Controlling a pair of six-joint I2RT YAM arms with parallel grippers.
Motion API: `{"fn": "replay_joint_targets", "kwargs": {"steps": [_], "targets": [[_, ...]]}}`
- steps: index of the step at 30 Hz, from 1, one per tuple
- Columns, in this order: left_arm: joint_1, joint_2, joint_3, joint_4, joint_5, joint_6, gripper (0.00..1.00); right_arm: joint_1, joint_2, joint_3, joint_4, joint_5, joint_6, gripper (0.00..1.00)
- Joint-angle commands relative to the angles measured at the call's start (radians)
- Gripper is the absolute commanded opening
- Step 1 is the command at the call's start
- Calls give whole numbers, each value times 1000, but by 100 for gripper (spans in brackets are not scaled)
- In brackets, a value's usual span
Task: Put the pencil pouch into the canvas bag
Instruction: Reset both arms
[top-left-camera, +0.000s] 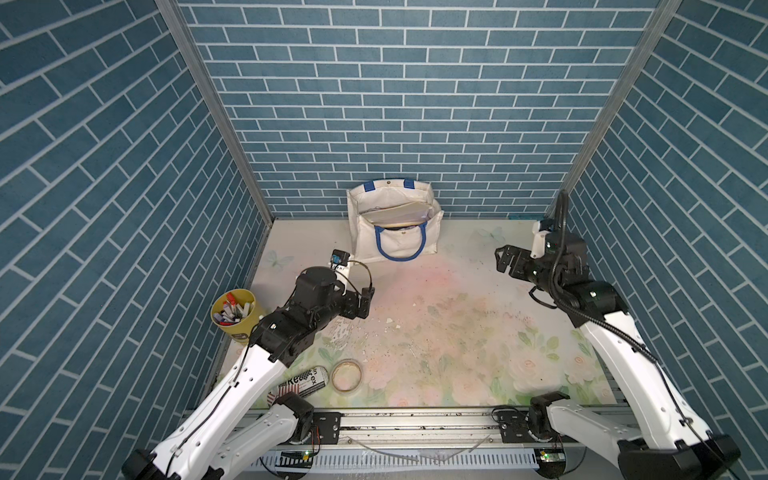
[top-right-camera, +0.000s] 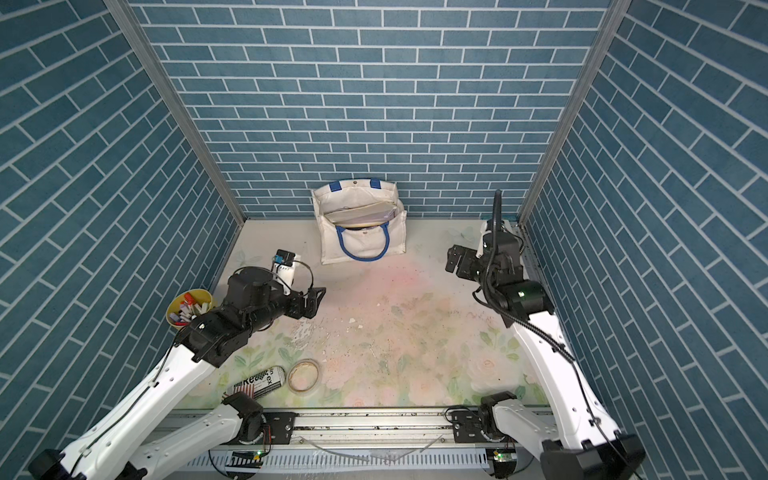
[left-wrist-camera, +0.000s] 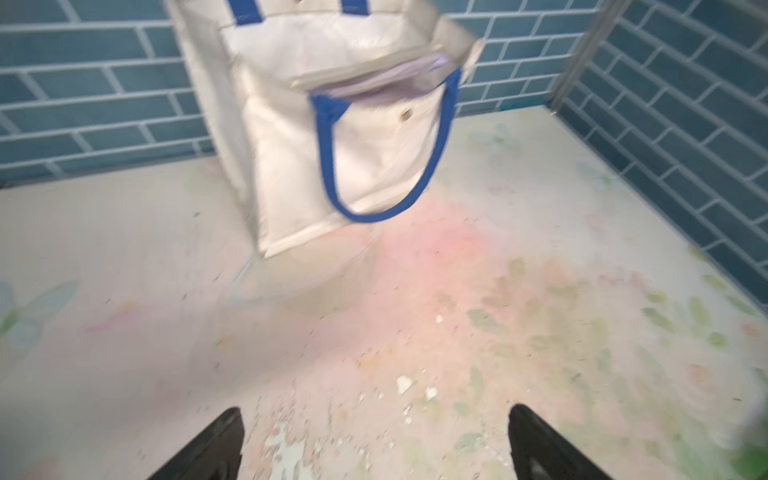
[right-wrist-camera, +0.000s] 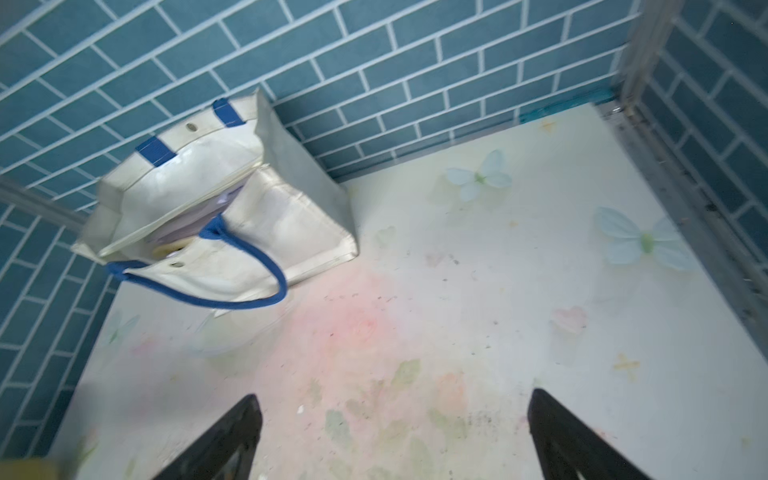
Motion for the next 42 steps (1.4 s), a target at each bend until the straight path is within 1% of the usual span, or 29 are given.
{"fn": "replay_joint_targets", "kwargs": {"steps": [1,5,6,7,8,10,11,12,13,14,15,17,20,22,24,25,28,29,31,32,34,35,36,37,38,39,40,41,42], "targets": [[10,-67,-39,-69,-219,-47,99,-38,-101,-152,72,285,58,99],[95,-19,-125,-64,-287,-56,99,-58,-104,-313,140,461,71,99],[117,-4,-154,-35,-298,-46,99,-63,-104,-365,183,509,83,99],[135,7,-179,14,-315,-38,99,-68,-106,-427,265,523,58,99],[146,12,-198,65,-330,-23,99,-71,-112,-492,390,505,9,99],[181,33,-267,221,-366,18,99,-73,-116,-674,750,399,-156,99],[203,50,-290,284,-385,36,99,-74,-102,-741,899,368,-205,99],[236,79,-314,357,-406,48,99,-77,-74,-793,1019,363,-221,99],[278,113,-335,425,-405,57,99,-85,-38,-796,1059,381,-212,99],[314,143,-352,477,-395,61,99,-96,-15,-767,1011,372,-195,99],[351,182,-370,543,-376,67,99,-118,25,-733,990,338,-201,99],[409,252,-374,637,-347,94,99,-142,107,-691,1022,255,-267,99],[459,351,-387,806,-349,134,99,-180,225,-645,1079,228,-315,99],[488,424,-379,864,-343,142,99,-210,306,-589,1032,185,-342,99],[499,488,-375,909,-350,159,99,-214,364,-542,962,178,-371,99],[504,518,-378,938,-362,165,99,-214,382,-548,978,184,-371,99],[523,571,-381,1021,-351,167,99,-227,442,-610,1122,180,-373,99],[526,577,-389,1067,-344,170,99,-234,447,-603,1126,180,-377,99],[540,597,-403,1121,-271,149,99,-249,472,-619,1202,150,-413,99],[539,620,-443,1243,-236,170,99,-264,491,-646,1279,130,-411,99],[515,632,-461,1287,-201,211,99,-314,570,-706,1447,97,-361,99],[512,641,-480,1340,-177,228,99,-319,598,-717,1509,94,-369,99],[507,663,-501,1391,-157,239,99,-317,580,-690,1433,83,-373,99],[504,708,-534,1512,-141,256,99,-315,595,-698,1461,79,-379,99],[501,708,-530,1497,-146,252,99,-314,588,-697,1463,87,-376,99],[501,687,-517,1433,-145,244,99,-313,587,-696,1443,89,-373,99],[498,713,-531,1512,-154,259,99,-313,594,-696,1467,87,-375,99],[496,697,-522,1453,-155,250,99,-313,585,-689,1434,89,-371,99],[493,698,-525,1472,-163,256,99,-313,595,-693,1458,88,-375,99]]}}
